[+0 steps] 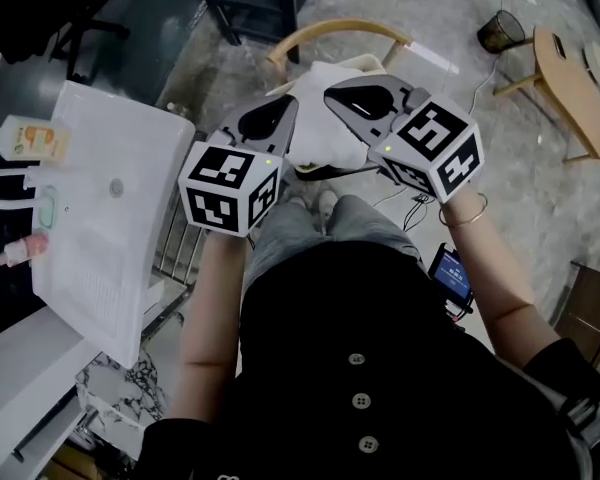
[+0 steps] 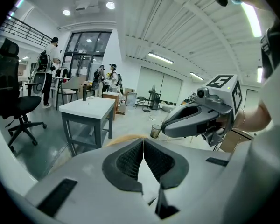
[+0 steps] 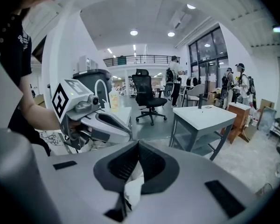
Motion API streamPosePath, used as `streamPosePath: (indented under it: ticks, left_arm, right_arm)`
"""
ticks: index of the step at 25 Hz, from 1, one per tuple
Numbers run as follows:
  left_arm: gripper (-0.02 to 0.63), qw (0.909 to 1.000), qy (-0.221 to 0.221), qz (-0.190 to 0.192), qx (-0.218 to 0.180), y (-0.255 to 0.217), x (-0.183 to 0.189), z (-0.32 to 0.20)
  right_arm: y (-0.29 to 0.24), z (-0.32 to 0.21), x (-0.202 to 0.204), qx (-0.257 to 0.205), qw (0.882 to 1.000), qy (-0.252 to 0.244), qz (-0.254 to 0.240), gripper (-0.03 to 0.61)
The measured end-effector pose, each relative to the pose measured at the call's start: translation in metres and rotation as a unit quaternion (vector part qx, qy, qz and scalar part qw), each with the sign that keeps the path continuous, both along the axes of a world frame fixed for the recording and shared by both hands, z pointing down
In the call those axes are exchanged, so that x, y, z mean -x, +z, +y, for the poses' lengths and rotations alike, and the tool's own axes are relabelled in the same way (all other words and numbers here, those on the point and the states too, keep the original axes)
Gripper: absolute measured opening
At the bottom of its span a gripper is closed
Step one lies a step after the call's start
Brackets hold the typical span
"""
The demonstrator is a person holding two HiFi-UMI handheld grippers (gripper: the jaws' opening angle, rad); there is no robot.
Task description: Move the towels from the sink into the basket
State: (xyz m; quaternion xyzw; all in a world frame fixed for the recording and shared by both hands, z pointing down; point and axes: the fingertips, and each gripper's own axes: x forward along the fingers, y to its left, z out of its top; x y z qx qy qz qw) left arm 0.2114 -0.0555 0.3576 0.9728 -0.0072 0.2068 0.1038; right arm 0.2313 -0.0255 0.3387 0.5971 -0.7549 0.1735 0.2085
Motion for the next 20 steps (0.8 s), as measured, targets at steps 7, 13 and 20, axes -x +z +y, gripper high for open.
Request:
streamPosePath:
  ticks: [7,13,20]
  left_arm:
    - [0.017,0.9999,0.008,0.002,0.006,0.001,0.008,0.012]
    - [0.017,0.9999,0.008,-0.002,0.009,0.007,0.015,0.014]
    - [0.017,0.9996,0.018,-0.02,0.005,0.017,0.019,0.019]
  right_arm:
    - [0.006,0.009,0.01,-0.017,0.999,0.036,-0.034,0.002]
    - [0.012,0.012,0.016,-0.027,0.997,0.062,-0.048,0.002]
    - [0.017,0.019,0.017,-0.022,0.995,0.077,-0.053,0.002]
